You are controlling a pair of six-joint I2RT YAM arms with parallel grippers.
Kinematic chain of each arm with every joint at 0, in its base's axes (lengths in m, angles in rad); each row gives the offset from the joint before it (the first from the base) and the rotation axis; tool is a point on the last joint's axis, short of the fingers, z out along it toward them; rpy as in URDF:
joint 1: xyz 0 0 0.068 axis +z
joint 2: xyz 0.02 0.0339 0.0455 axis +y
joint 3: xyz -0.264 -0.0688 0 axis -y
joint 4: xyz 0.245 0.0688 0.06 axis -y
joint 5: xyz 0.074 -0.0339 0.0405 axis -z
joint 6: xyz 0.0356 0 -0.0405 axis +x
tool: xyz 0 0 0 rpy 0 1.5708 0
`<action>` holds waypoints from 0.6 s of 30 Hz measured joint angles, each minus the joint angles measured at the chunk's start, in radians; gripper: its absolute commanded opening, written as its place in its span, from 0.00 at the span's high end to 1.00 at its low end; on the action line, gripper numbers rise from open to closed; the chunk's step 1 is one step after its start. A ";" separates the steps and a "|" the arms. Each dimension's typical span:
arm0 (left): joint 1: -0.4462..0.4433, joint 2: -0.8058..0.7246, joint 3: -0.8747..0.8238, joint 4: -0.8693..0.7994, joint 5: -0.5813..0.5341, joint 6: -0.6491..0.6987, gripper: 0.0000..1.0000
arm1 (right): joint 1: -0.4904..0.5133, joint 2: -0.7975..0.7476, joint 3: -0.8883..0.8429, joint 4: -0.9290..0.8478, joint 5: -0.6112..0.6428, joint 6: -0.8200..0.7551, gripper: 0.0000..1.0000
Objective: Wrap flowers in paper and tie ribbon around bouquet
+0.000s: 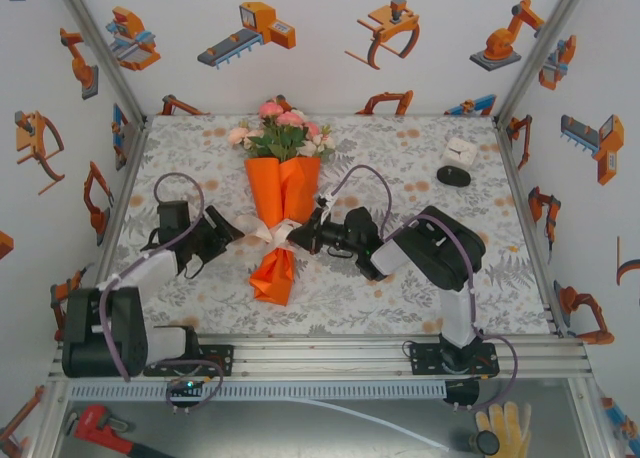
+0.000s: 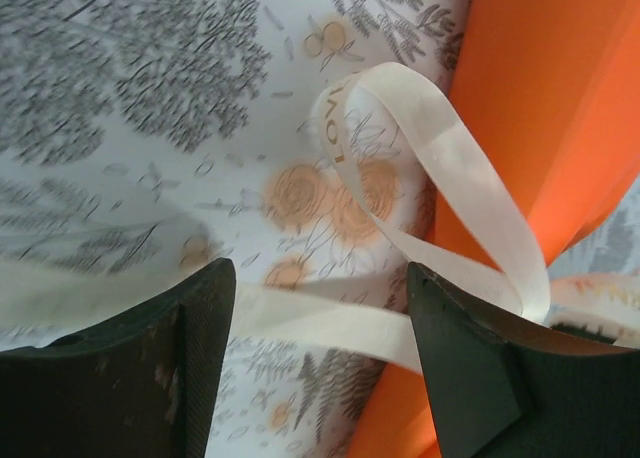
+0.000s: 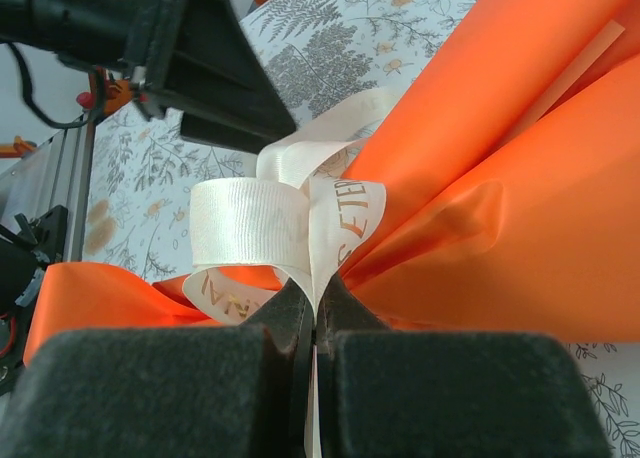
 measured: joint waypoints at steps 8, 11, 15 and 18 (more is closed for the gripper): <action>0.000 0.113 0.021 0.188 0.059 -0.078 0.39 | 0.000 0.000 0.001 -0.027 -0.007 -0.004 1.00; 0.003 0.091 0.021 0.206 0.053 -0.088 0.39 | 0.000 0.000 0.001 -0.032 -0.008 -0.007 1.00; 0.010 0.059 0.028 0.205 0.049 -0.097 0.40 | 0.000 0.000 0.001 -0.035 -0.008 -0.014 1.00; 0.013 0.070 0.050 0.197 0.047 -0.103 0.40 | 0.000 0.000 0.002 -0.036 -0.008 -0.017 1.00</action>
